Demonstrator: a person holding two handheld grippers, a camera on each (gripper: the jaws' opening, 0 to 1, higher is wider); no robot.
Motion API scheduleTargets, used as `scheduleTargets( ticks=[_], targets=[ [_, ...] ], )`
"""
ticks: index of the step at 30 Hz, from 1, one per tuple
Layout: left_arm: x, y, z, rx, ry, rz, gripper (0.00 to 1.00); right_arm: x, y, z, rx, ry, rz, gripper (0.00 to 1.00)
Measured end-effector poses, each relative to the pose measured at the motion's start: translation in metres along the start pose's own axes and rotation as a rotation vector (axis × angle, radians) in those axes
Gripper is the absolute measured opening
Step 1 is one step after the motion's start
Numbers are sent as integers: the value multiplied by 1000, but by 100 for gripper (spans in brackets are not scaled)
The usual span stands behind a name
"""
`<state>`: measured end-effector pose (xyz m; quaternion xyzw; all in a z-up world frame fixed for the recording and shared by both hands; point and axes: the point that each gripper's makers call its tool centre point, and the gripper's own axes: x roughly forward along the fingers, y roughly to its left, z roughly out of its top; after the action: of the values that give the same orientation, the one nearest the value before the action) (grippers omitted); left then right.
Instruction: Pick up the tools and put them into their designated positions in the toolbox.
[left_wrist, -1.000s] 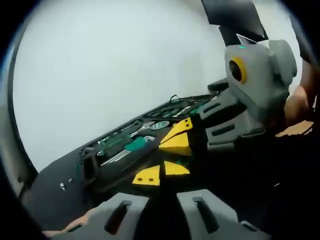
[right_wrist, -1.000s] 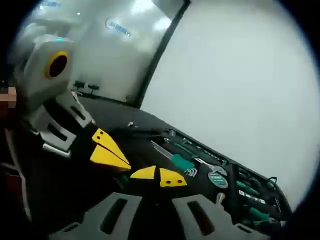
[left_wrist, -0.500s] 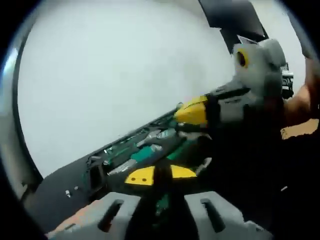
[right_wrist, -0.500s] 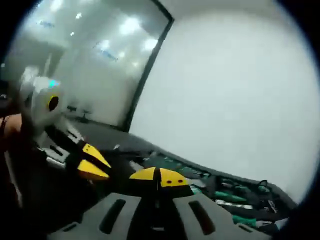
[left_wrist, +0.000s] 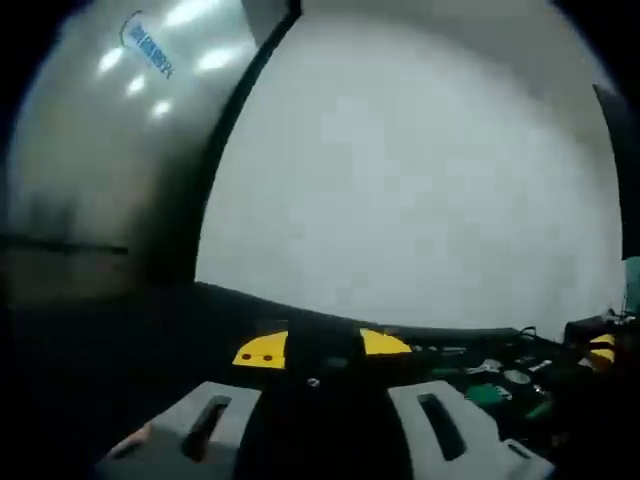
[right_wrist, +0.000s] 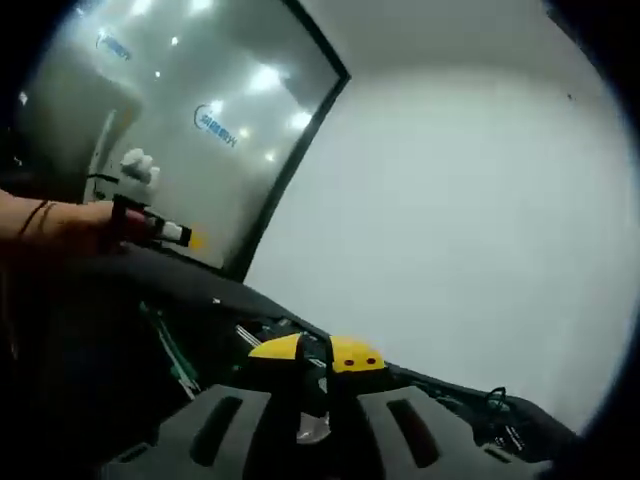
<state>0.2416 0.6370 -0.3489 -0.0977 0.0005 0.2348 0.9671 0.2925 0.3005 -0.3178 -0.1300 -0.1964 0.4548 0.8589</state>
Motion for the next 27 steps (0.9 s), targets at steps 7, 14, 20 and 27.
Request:
scheduleTargets(
  ticks=[7, 14, 20, 27],
  targets=[
    [35, -22, -24, 115, 68, -98, 16, 7, -1, -13, 7, 39, 17, 7],
    [60, -22, -57, 179, 159, -110, 17, 6, 0, -16, 27, 53, 21, 8],
    [58, -18, -65, 150, 187, -95, 31, 8, 8, -14, -3, 46, 44, 8],
    [62, 8, -56, 218, 132, 50, 41, 10, 8, -12, -5, 33, 54, 8]
  ],
)
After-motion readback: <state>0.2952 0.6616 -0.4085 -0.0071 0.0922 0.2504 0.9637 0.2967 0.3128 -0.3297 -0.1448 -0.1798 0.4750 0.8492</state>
